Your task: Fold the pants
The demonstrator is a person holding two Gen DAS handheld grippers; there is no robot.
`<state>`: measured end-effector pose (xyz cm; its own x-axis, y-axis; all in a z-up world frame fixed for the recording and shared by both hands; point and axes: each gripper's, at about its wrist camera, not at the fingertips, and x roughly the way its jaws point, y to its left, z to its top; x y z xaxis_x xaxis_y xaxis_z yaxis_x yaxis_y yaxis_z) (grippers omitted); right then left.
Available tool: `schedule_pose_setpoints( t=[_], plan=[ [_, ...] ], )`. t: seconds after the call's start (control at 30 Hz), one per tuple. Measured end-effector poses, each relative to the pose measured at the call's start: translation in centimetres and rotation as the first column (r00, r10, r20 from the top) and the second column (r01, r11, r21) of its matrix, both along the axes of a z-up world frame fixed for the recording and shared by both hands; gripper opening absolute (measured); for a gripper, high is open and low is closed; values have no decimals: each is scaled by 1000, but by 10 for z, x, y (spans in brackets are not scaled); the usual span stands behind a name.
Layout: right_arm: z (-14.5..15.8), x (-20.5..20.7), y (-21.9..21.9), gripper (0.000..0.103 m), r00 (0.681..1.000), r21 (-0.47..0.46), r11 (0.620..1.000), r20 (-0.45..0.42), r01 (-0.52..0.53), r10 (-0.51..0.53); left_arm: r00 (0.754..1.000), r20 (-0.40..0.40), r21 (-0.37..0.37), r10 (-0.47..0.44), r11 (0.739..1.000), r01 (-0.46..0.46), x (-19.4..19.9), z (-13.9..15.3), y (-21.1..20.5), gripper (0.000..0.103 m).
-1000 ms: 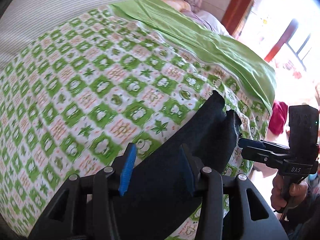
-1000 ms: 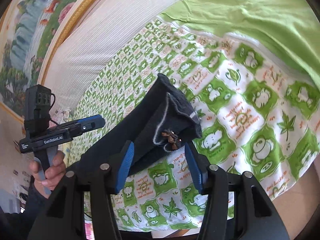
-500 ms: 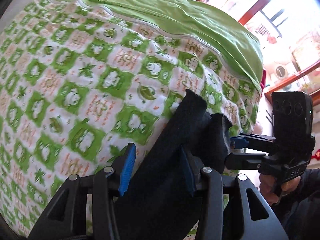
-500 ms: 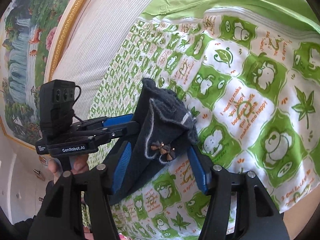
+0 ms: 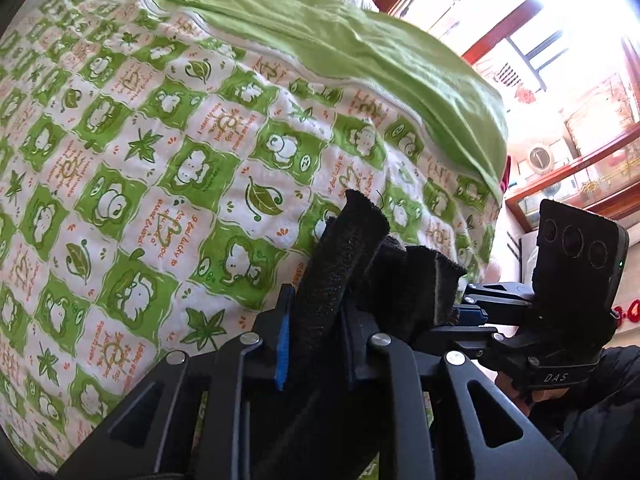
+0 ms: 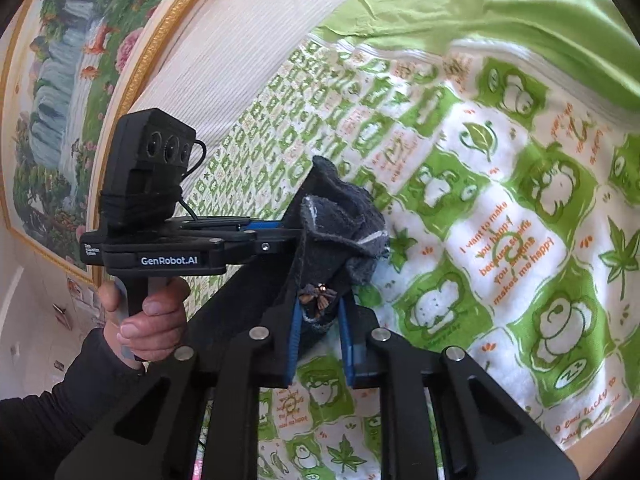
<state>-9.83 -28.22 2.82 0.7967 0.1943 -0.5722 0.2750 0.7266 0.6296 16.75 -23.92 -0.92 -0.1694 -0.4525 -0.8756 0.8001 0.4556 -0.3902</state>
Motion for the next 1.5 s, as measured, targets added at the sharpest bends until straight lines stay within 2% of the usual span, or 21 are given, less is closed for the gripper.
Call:
schedule_pose_setpoints(
  t=[0.27, 0.47, 0.57, 0.77, 0.8, 1.03, 1.27, 1.5],
  plan=[
    [27, 1, 21, 18, 997, -76, 996, 64, -47, 52, 997, 37, -100, 61, 993, -57, -8, 38, 37, 19],
    [46, 5, 45, 18, 984, -114, 986, 111, -126, 138, 992, 50, -164, 115, 981, -105, -14, 57, 68, 19],
    [54, 11, 62, 18, 968, -132, 972, 132, -195, 212, 986, 42, -213, 160, 966, -148, -19, 64, 93, 19],
    [54, 27, 93, 18, 930, -146, 937, 145, -316, 337, 965, 50, -257, 257, 937, -236, -29, 71, 148, 19],
    [52, 30, 99, 18, 923, -146, 930, 142, -338, 358, 961, 52, -259, 272, 933, -250, -30, 71, 155, 10],
    [33, 60, 140, 18, 866, -155, 866, 91, -475, 491, 924, 25, -248, 381, 898, -363, -39, 51, 212, 8],
    [6, 83, 162, 18, 830, -128, 825, 22, -550, 557, 882, -44, -239, 469, 852, -465, -53, 19, 256, 9],
    [-13, 97, 178, 18, 806, -117, 798, -49, -592, 590, 851, -71, -222, 521, 823, -523, -62, -4, 279, 11]
  ],
)
